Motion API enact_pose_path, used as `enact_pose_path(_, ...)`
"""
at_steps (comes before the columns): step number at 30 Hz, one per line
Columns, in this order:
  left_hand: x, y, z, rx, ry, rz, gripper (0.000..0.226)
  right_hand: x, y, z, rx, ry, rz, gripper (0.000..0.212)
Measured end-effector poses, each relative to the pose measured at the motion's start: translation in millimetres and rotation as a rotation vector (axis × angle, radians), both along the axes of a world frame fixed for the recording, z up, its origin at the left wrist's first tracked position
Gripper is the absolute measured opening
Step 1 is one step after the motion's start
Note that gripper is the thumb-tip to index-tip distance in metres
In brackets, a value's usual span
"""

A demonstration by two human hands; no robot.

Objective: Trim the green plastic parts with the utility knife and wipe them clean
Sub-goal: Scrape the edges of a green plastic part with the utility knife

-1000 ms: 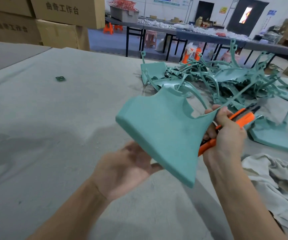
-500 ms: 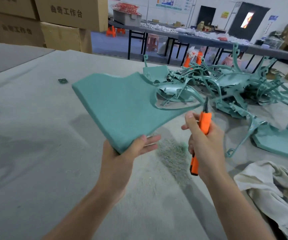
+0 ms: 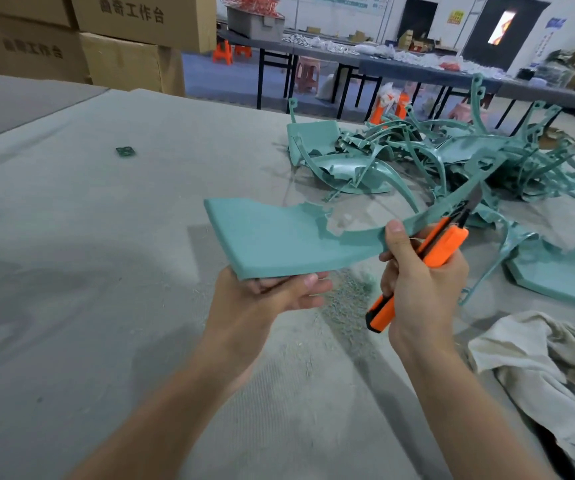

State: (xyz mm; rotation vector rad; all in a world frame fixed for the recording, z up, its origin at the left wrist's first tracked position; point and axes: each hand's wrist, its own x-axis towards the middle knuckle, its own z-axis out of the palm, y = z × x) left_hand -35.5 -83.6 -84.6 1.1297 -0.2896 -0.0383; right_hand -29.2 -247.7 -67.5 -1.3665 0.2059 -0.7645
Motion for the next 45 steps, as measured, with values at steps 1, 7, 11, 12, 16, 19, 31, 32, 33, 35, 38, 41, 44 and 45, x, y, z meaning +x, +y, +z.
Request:
enact_pose_path(1, 0, 0, 0, 0.012, -0.003, 0.031, 0.023, -1, 2, -1, -0.013, -0.009, -0.003, 0.032)
enact_pose_path(7, -1, -6, -1, -0.002, -0.019, 0.120, 0.039, -7, 22, -7, -0.094, -0.085, 0.002, 0.020)
enact_pose_path(11, -1, -4, 0, -0.027, -0.050, 0.196, 0.035, -11, 38, -13, -0.125, -0.069, 0.055, 0.037)
enact_pose_path(12, 0, -2, 0, -0.026, -0.057, 0.208, 0.033, -12, 40, -13, -0.122, -0.068, 0.059, 0.041)
enact_pose_path(16, 1, 2, 3, -0.007, -0.049, 0.217, 0.025, -11, 38, -13, -0.123, -0.069, 0.055, 0.038)
enact_pose_path(19, 2, 2, 1, -0.013, -0.012, 0.193, 0.015, -9, 35, -13, -0.127, -0.079, 0.039, 0.039)
enact_pose_path(31, 4, 6, 4, -0.030, -0.110, 0.064, 0.026, -8, 25, -6, -0.161, -0.120, -0.002, 0.058)
enact_pose_path(32, 5, 9, 4, -0.061, -0.112, 0.060, 0.026, -8, 24, -5, -0.153, -0.123, -0.004, 0.057)
enact_pose_path(33, 6, 14, 5, -0.118, -0.095, 0.046, 0.026, -8, 22, -4, -0.140, -0.126, -0.009, 0.052)
enact_pose_path(35, 9, 25, 9, -0.244, -0.018, -0.013, 0.045, -7, 16, -2, -0.125, -0.135, -0.021, 0.036)
enact_pose_path(38, 12, 35, 12, -0.241, 0.109, -0.084, 0.058, -7, 9, 4, -0.100, -0.149, -0.013, 0.028)
enact_pose_path(41, 10, 29, 10, 0.029, 0.105, -0.118, 0.024, -10, 6, 11, -0.073, -0.185, 0.009, 0.016)
enact_pose_path(44, 7, 22, 7, 0.018, 0.099, -0.091, 0.004, -12, 3, 16, -0.164, -0.207, 0.148, 0.024)
enact_pose_path(45, 7, 21, 8, -0.038, 0.110, -0.051, 0.005, -12, 3, 16, -0.223, -0.179, 0.193, 0.028)
